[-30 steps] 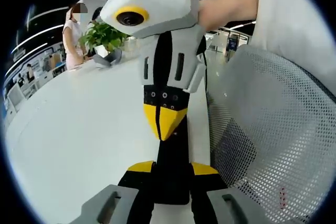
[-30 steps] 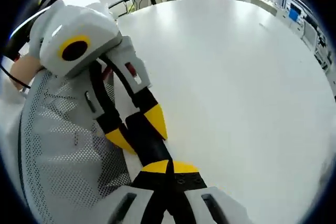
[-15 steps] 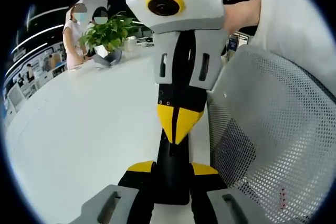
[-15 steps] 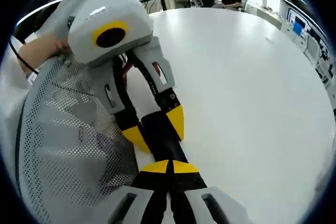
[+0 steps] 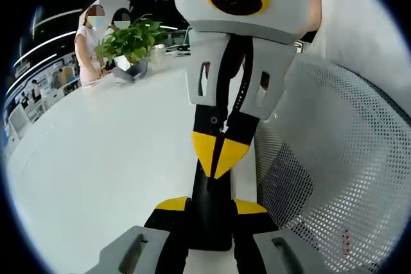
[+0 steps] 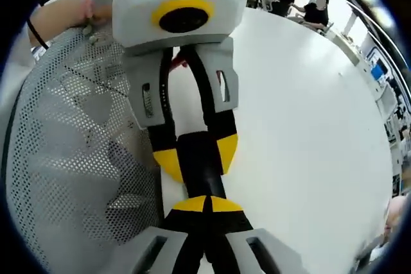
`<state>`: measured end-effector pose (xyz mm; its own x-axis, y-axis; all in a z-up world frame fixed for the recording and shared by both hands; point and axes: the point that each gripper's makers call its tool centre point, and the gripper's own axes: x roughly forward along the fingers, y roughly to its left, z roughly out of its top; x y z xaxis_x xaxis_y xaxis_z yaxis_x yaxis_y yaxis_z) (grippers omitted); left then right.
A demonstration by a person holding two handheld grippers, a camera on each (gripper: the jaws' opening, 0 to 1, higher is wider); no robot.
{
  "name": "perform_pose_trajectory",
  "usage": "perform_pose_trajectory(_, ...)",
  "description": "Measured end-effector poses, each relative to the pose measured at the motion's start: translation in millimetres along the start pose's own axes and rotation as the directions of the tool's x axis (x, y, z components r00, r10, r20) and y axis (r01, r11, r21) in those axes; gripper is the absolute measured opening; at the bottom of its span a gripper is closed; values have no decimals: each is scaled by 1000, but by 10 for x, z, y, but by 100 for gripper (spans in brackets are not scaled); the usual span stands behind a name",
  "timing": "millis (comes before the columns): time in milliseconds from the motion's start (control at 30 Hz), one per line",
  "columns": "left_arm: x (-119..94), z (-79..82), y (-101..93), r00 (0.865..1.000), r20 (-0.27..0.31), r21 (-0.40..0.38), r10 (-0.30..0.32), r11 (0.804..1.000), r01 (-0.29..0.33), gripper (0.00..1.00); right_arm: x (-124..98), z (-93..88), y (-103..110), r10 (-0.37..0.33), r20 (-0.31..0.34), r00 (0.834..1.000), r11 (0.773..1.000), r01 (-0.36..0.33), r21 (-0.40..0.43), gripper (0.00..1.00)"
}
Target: Press the specified remote control buttons in sequence, fully releasing each button before pressing the next.
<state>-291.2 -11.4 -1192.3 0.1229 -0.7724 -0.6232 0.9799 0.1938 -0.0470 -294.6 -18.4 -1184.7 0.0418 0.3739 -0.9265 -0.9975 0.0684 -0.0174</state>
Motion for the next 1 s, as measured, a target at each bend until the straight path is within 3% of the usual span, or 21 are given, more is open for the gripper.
perform_pose_trajectory(467,-1,6,-4,1000,-1,5,2,1000,-2,24,10,23,-17,-53,22,998,998,53,-21,0)
perform_pose_trajectory(533,-3,7,-5,1000,2,2,2,1000,-2,24,-7,41,-12,-21,98,995,997,14,78,0)
perform_pose_trajectory(600,-5,7,-6,1000,4,-2,3,1000,-3,24,-32,33,-20,-11,125,992,994,-3,111,0)
perform_pose_trajectory(833,-13,4,-12,1000,3,1,2,1000,-2,24,-63,115,21,3,155,988,999,-11,54,0)
perform_pose_trajectory(867,-14,4,-13,1000,3,1,2,1000,-2,24,-41,120,18,7,153,988,998,-15,56,0)
perform_pose_trajectory(933,-16,4,-14,1000,3,0,2,1000,-2,24,22,-3,46,27,67,997,1000,-28,9,0)
perform_pose_trajectory(967,-16,3,-14,1000,4,3,3,1000,-3,24,-12,72,31,17,108,994,1000,-18,1,0)
perform_pose_trajectory(1000,-16,1,-15,1000,3,-1,3,1000,-3,24,-13,57,43,22,105,994,1000,-23,10,0)
